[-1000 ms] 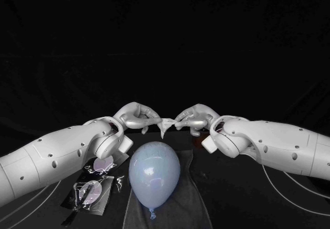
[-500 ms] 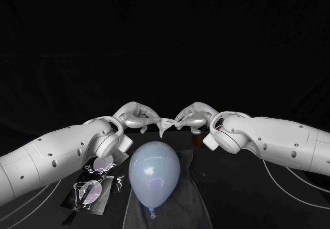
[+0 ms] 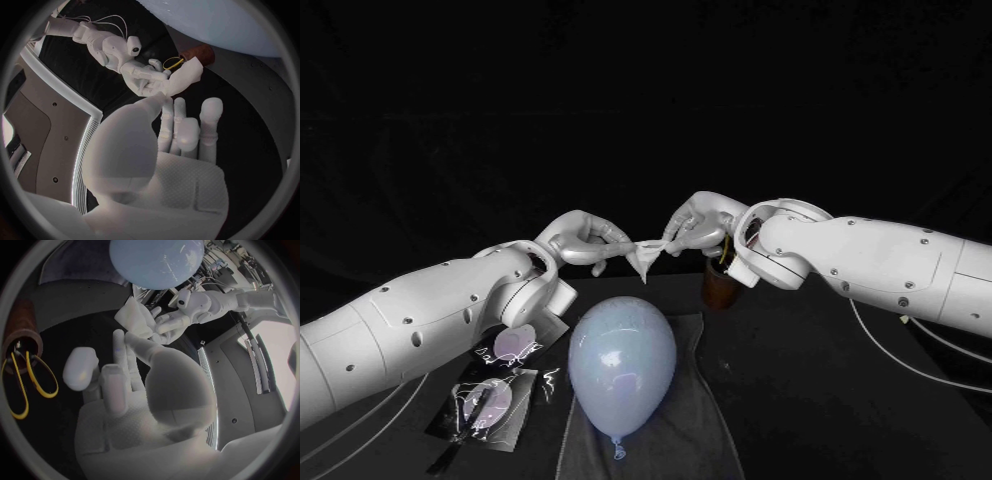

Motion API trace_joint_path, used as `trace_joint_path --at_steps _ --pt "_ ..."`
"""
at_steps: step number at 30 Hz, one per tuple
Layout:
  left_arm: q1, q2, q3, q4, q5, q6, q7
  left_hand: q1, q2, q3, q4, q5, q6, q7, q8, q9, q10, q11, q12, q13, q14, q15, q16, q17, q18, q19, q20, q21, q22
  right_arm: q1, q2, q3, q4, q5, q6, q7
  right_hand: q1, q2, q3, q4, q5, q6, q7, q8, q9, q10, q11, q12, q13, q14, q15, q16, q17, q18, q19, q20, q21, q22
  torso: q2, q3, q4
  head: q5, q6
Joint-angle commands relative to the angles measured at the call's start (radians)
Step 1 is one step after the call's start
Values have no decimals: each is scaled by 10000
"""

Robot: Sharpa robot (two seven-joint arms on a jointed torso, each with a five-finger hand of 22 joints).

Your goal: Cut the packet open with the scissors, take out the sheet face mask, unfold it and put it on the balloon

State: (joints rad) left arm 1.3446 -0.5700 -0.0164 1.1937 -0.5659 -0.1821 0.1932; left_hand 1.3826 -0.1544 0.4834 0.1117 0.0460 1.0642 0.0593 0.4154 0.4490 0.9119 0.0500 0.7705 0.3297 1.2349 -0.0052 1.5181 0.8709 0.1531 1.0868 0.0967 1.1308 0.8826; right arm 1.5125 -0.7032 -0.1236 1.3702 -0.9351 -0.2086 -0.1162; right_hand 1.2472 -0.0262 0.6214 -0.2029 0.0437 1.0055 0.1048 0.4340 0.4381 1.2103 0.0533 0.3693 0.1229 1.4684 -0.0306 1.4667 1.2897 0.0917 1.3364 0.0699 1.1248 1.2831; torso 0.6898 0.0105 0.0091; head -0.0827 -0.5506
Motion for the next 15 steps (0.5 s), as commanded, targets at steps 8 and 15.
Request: trace_joint_path --at_steps 8,15 --pt "46 150 12 -301 -375 -130 240 136 -4 48 2 11 8 40 59 97 49 -21 24 -12 55 -9 38 -4 -52 45 -9 48 25 314 342 -14 -409 -3179 1136 -685 -73 4 107 -34 50 99 -4 101 37 308 -217 61 28 485 -79 93 103 71 150 -13 140 95 3 0 7 -57 22" --pt "84 224 12 -435 -505 -144 287 142 -2 55 3 11 9 49 61 97 54 -25 23 -13 63 -12 39 10 -54 51 -12 54 33 349 601 -36 -706 -4203 994 -866 -96 -19 130 -43 50 114 -19 120 46 327 -229 66 41 500 -90 118 168 52 198 -19 222 151 13 7 18 -55 28"
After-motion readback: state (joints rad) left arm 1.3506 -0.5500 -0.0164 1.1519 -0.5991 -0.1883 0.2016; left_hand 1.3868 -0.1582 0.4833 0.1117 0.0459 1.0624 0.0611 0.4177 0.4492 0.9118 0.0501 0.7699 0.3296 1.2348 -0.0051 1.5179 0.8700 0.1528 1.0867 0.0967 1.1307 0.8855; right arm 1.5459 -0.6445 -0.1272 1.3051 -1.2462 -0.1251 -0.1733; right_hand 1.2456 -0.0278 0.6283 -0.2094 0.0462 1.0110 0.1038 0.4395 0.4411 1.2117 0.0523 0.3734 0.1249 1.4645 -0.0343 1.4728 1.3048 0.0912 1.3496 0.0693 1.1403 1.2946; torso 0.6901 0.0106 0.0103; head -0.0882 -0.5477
